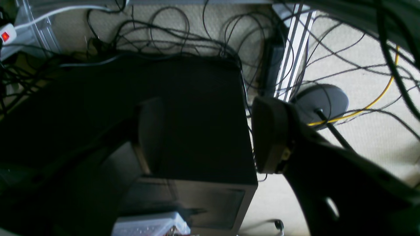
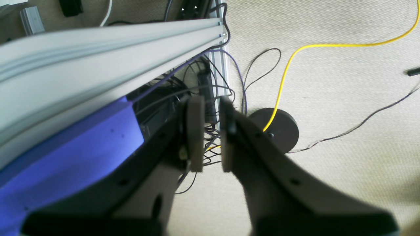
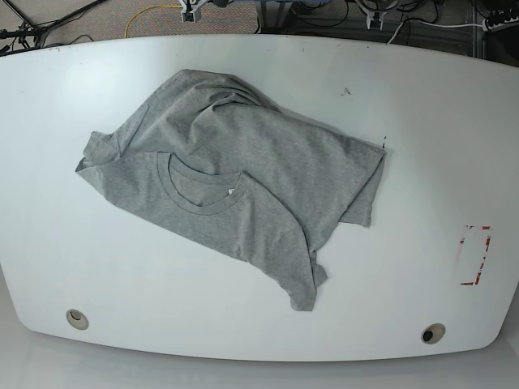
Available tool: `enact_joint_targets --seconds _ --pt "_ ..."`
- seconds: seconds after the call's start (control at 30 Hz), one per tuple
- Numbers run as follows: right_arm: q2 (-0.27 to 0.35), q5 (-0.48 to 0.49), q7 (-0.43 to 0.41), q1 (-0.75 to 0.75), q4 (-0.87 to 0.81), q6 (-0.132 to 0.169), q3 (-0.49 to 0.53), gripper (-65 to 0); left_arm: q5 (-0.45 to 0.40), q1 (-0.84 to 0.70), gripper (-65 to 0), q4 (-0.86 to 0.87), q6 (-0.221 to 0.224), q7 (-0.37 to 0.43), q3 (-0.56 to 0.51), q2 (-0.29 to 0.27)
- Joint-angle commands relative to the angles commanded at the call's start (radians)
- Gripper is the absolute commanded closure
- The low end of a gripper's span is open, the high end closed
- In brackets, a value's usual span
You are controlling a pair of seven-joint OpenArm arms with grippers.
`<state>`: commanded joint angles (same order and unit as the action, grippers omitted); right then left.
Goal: Fold the T-shirt properly
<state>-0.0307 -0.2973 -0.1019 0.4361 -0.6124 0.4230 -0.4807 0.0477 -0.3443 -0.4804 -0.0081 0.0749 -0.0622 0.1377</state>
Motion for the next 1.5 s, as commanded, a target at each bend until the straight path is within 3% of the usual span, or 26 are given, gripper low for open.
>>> enact_joint_targets --seconds 0.47,0.87,0.93,1.27,1.33,1.5 --pt "-0.024 -0.002 0.007 0.122 -0.193 -0.004 -0.003 -8.8 -0.005 -0.125 -37.0 -0.238 -0.003 -0.001 0.009 0.002" --pt "-0.06 0.002 0.013 0.277 -0.47 0.0 0.003 -9.2 -0.009 -0.321 -37.1 -0.579 0.002 -0.006 0.02 -0.019" --pt "-0.084 0.001 0.022 0.327 -0.656 0.01 0.014 -8.9 -0.014 -0.41 -37.0 -0.754 0.003 -0.014 0.038 -0.045" --pt "-0.119 0.01 0.022 0.378 -0.849 0.016 0.036 -8.8 -0.018 -0.475 -36.9 -0.934 0.004 -0.03 0.119 -0.071" --pt "-0.126 0.003 0.03 0.379 -0.916 0.029 0.038 -8.4 -0.014 -0.497 -36.5 -0.988 0.004 -0.018 0.171 -0.074" --pt "-0.126 0.001 0.034 0.375 -0.948 0.034 0.04 -8.3 -0.014 -0.516 -36.4 -1.017 0.003 -0.013 0.181 -0.063"
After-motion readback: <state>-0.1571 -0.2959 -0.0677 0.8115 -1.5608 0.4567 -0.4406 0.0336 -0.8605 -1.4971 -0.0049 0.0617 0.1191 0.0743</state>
